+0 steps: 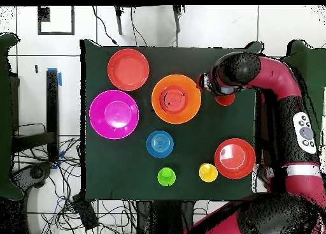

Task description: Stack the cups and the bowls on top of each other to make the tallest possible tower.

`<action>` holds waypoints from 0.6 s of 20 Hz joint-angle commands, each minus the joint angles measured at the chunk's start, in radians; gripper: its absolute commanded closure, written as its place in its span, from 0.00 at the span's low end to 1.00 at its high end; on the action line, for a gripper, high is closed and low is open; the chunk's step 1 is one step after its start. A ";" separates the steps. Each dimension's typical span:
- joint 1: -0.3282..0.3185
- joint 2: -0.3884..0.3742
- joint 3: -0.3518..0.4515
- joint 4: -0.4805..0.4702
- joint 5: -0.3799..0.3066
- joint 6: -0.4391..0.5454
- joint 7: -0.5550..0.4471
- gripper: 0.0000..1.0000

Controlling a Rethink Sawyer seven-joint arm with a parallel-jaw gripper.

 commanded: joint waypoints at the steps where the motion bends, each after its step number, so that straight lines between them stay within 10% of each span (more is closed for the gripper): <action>1: 0.023 0.044 -0.029 -0.061 -0.084 0.088 -0.342 0.00; 12: 0.036 0.033 -0.090 -0.075 -0.119 0.114 -0.305 0.00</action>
